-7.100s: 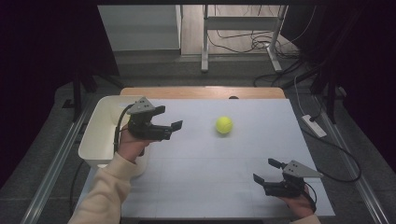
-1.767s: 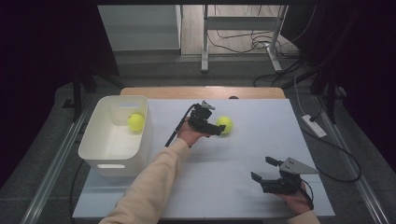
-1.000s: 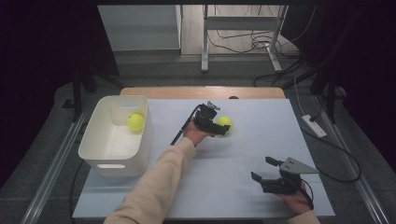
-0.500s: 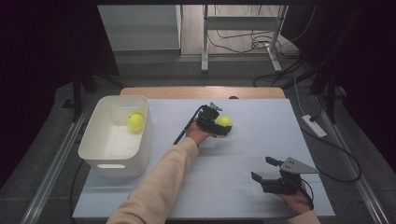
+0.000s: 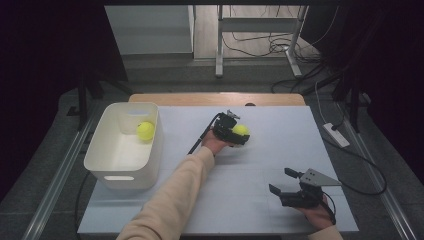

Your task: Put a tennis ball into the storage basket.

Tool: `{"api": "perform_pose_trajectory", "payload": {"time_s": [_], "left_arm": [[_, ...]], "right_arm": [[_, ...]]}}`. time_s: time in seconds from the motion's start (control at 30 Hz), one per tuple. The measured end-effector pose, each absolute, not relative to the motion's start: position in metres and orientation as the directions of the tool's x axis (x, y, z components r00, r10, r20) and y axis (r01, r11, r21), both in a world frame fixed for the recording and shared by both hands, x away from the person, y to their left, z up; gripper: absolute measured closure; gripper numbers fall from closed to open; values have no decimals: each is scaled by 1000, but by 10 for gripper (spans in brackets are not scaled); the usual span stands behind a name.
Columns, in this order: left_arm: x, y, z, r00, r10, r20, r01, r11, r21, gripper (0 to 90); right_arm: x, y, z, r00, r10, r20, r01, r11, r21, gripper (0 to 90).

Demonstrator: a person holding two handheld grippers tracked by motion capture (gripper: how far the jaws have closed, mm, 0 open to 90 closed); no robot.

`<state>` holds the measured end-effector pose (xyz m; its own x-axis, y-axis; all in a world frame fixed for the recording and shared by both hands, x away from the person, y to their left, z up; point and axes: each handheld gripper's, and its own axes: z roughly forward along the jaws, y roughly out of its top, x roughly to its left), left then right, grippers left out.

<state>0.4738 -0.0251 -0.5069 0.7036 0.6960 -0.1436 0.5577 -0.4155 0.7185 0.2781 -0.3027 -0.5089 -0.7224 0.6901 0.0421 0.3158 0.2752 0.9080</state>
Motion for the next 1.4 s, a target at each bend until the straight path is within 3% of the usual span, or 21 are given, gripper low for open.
{"api": "perform_pose_trajectory", "payload": {"time_s": [0.23, 1.4], "left_arm": [[475, -25, -510, 714, 684, -152, 562, -430, 707, 263], [455, -13, -480, 734, 665, -138, 512, -409, 756, 276]], "right_arm": [[278, -303, -509, -723, 690, 42, 315, 274, 909, 134], [277, -302, -509, -721, 692, 35, 310, 277, 909, 134]]}}
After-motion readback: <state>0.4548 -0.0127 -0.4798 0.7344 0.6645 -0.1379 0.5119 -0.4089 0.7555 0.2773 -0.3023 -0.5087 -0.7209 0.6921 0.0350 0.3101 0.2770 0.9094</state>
